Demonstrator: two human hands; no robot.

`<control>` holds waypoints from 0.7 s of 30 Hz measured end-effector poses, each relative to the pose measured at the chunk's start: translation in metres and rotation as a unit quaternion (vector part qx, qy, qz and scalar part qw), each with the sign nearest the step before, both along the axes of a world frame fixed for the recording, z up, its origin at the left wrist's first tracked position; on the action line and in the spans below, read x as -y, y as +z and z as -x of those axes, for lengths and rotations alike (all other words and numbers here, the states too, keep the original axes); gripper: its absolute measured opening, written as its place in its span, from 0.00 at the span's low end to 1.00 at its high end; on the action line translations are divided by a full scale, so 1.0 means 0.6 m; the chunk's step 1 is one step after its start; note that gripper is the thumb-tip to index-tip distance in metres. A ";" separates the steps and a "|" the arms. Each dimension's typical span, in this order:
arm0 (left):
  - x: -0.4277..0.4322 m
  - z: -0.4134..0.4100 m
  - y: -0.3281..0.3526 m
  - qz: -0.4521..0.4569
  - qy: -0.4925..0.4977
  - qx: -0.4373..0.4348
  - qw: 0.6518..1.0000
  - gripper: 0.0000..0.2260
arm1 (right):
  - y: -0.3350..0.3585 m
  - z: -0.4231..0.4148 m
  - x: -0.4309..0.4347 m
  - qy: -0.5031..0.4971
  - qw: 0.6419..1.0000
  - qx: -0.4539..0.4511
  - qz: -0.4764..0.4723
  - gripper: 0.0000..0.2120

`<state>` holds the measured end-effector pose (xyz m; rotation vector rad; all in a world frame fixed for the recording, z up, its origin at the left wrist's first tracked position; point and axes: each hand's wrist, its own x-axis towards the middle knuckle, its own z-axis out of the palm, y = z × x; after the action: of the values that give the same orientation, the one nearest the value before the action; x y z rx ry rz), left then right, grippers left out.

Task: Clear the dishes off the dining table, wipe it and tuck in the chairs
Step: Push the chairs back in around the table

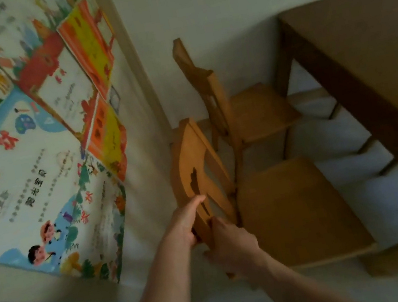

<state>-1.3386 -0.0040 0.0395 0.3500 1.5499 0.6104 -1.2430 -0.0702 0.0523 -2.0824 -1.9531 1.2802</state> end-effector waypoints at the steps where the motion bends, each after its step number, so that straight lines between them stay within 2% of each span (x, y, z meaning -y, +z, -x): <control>1: -0.007 0.004 -0.007 0.003 -0.017 0.001 1.000 0.14 | 0.002 0.008 -0.001 -0.002 1.000 0.023 -0.018 0.20; 5: -0.019 0.015 -0.024 -0.034 -0.070 -0.038 0.996 0.01 | 0.002 0.021 0.001 -0.018 0.996 0.061 -0.067 0.14; 9: -0.022 0.004 -0.035 -0.077 -0.080 -0.047 0.993 0.08 | 0.007 0.009 0.000 -0.024 0.994 0.067 -0.079 0.09; 14: -0.050 -0.065 -0.038 -0.103 -0.103 -0.043 0.988 0.07 | 0.014 -0.048 -0.014 -0.050 0.986 0.107 -0.118 0.11; 21: -0.093 -0.238 -0.033 -0.097 -0.146 0.007 0.984 0.02 | 0.015 -0.211 -0.047 -0.090 0.977 0.149 -0.125 0.10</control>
<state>-1.1956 0.0517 0.0199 0.7061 1.3936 0.5328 -1.1164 -0.0421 0.0613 -2.3597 -1.8519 0.6829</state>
